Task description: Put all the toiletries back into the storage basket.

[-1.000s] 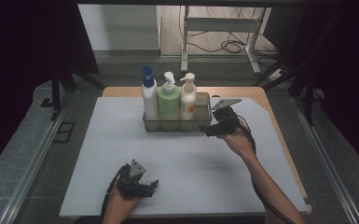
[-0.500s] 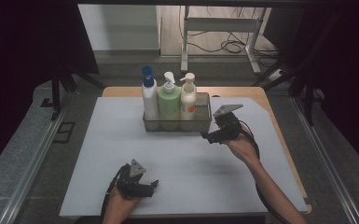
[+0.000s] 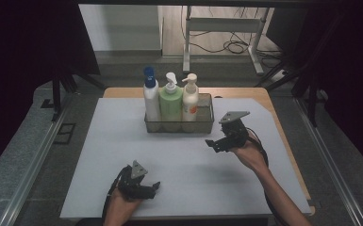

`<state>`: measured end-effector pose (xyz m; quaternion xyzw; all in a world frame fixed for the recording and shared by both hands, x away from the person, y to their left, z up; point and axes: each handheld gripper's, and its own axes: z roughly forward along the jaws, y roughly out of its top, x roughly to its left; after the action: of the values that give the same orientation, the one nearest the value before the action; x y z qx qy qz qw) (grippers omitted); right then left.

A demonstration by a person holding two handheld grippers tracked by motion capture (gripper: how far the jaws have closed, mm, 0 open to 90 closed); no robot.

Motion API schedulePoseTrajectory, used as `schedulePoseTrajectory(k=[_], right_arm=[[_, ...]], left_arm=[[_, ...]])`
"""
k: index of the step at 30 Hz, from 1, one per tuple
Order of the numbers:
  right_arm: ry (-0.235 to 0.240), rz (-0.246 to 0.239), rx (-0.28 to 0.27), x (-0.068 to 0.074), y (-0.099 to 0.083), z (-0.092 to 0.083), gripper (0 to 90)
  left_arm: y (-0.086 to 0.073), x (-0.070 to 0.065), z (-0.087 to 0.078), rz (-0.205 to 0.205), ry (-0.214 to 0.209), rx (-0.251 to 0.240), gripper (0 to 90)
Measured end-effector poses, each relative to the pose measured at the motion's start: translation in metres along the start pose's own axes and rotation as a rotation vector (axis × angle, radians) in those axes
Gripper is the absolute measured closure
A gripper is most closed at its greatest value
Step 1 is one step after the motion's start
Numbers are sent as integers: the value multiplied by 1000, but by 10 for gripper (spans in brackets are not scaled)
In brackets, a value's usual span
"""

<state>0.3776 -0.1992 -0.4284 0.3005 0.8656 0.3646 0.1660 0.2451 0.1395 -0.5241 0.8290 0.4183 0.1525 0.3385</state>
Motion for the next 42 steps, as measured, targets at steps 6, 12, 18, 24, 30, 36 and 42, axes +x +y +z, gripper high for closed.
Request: schedulePoseTrajectory(k=[6,12,18,24,30,36,42], right_arm=[[-5,-7,0,4,-9,-5,25],[-14,-24,3,6,-18,-13,19],[-12,-6,0,7,-29,-19,17],[-19,-16,-2,10,-40,-25,18],[-48,-19,6,13,-53,-28,15],[-46,-9,28,17,-69,-27,4],[-23,15,28,21,-86,-24,0]], left_arm=[[0,0,0,0,0,0,120],[0,0,0,0,0,0,120],[0,0,0,1,0,0,120],[0,0,0,0,0,-1,120],[0,0,0,0,0,-1,120],[0,0,0,-1,1,-2,120],[0,0,0,-1,1,-2,120]])
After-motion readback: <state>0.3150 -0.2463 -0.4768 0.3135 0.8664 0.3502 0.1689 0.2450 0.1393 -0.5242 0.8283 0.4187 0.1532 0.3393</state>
